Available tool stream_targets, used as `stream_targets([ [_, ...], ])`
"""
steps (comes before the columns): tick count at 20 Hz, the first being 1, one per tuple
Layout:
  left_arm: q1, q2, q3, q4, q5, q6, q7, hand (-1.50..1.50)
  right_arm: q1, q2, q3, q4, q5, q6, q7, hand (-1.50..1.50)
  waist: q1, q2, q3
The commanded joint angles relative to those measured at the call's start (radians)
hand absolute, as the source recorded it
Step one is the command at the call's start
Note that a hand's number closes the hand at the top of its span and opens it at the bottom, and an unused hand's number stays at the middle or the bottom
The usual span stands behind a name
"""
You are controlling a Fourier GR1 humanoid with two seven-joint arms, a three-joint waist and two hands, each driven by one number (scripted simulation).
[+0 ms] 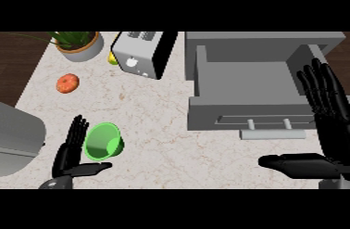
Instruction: Pick up the cup, place it into the drawer and close the drawer
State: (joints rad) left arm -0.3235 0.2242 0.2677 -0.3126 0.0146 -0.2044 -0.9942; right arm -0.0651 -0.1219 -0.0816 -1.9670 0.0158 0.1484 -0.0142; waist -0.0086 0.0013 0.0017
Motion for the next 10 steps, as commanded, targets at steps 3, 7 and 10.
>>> stream_targets([
  [3,-0.044,-0.007,0.009,0.081,0.000,-0.062,-0.104,-1.50,-0.042,-0.023,-0.023,0.012,-0.015,0.014,0.020,-1.50,-0.005,0.004,-0.004],
  [7,-0.036,-0.039,-0.004,0.038,0.005,-0.105,-0.105,-1.50,-0.017,-0.014,-0.010,-0.016,-0.005,0.005,0.045,-1.50,-0.001,0.001,-0.004],
  [10,-0.073,-0.042,0.008,0.042,0.019,-0.095,-0.096,-1.50,0.009,-0.023,-0.021,-0.004,-0.017,0.028,0.009,-1.50,-0.007,0.003,-0.004],
])
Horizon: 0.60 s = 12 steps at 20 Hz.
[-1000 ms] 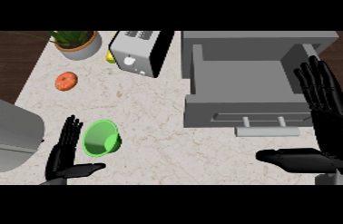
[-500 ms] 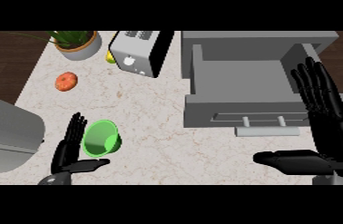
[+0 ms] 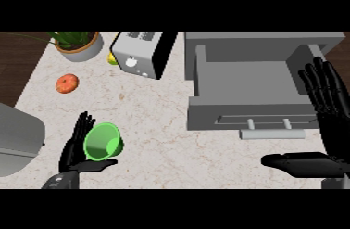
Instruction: Pick up the cup, place it into the drawer and close the drawer
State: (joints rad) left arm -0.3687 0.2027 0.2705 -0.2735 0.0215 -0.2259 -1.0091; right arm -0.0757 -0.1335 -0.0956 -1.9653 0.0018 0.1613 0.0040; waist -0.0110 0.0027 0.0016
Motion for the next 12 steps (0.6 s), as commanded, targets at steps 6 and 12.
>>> stream_targets([
  [6,-0.033,-0.025,-0.014,0.001,0.014,-0.194,-0.085,-1.50,0.009,0.009,0.010,-0.021,-0.003,-0.004,0.036,-1.50,-0.006,0.001,-0.005],
  [12,-0.037,-0.028,-0.033,-0.020,0.027,-0.308,-0.065,1.50,-0.003,0.003,0.006,0.010,-0.004,0.010,0.002,-1.50,-0.005,0.001,-0.005],
])
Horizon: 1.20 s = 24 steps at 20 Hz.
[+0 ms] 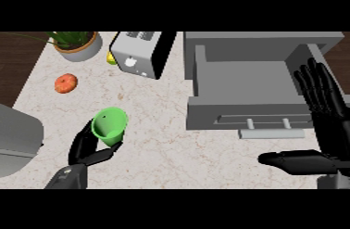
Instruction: Pick up the cup, place it into the drawer and close the drawer
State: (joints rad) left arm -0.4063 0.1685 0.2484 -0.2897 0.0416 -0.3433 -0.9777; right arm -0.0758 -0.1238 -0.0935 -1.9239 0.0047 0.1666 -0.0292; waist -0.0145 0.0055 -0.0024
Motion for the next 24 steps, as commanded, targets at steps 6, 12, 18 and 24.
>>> stream_targets([
  [6,0.005,-0.048,-0.018,-0.029,0.032,-0.249,-0.105,1.50,0.053,0.020,0.024,-0.026,0.015,0.002,-0.030,-1.50,-0.005,0.000,-0.001],
  [12,-0.032,0.017,0.123,-0.032,0.162,-0.140,-0.087,1.50,-0.019,-0.033,-0.033,-0.006,-0.021,0.017,0.028,-1.50,0.000,0.002,-0.001],
  [18,-0.037,0.050,0.126,-0.064,0.153,-0.116,-0.160,1.50,0.025,-0.021,-0.029,0.018,0.001,0.019,-0.034,-1.50,-0.003,0.001,0.000],
  [24,-0.135,0.026,0.110,-0.155,0.167,-0.099,-0.097,1.50,-0.033,-0.033,-0.060,0.014,-0.033,0.007,0.032,-1.50,0.002,-0.003,0.001],
])
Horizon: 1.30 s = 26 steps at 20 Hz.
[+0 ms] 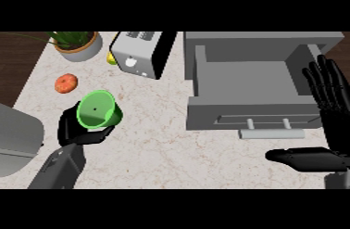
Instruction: Pick up the cup, place it into the drawer and close the drawer
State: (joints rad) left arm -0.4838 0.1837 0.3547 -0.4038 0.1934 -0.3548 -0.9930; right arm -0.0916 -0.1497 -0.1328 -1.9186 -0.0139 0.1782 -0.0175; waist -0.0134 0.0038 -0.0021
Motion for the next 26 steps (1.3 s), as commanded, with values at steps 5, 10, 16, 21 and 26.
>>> stream_targets([
  [5,-0.076,-0.045,-0.076,-0.228,0.005,-0.036,0.072,1.50,0.024,0.004,-0.006,0.036,0.012,0.003,-0.032,-1.50,0.022,-0.010,0.004],
  [10,-0.146,-0.072,-0.131,-0.378,-0.015,0.078,0.201,1.50,0.044,0.016,-0.018,-0.006,-0.006,-0.008,-0.022,-1.50,0.017,-0.009,0.003],
  [16,-0.205,-0.129,-0.194,-0.599,-0.006,0.186,0.441,1.50,0.067,-0.029,-0.051,-0.028,-0.035,0.037,-0.003,-1.50,0.015,-0.008,0.003],
  [21,-0.260,-0.182,-0.285,-0.669,-0.047,0.318,0.546,1.50,0.061,-0.039,-0.062,-0.049,-0.059,0.052,0.015,-1.50,0.008,-0.006,0.002],
  [26,-0.454,-0.183,-0.377,-0.613,-0.027,0.469,0.670,1.50,0.025,-0.028,-0.061,0.034,-0.042,0.042,-0.029,-1.50,-0.001,-0.003,0.003],
])
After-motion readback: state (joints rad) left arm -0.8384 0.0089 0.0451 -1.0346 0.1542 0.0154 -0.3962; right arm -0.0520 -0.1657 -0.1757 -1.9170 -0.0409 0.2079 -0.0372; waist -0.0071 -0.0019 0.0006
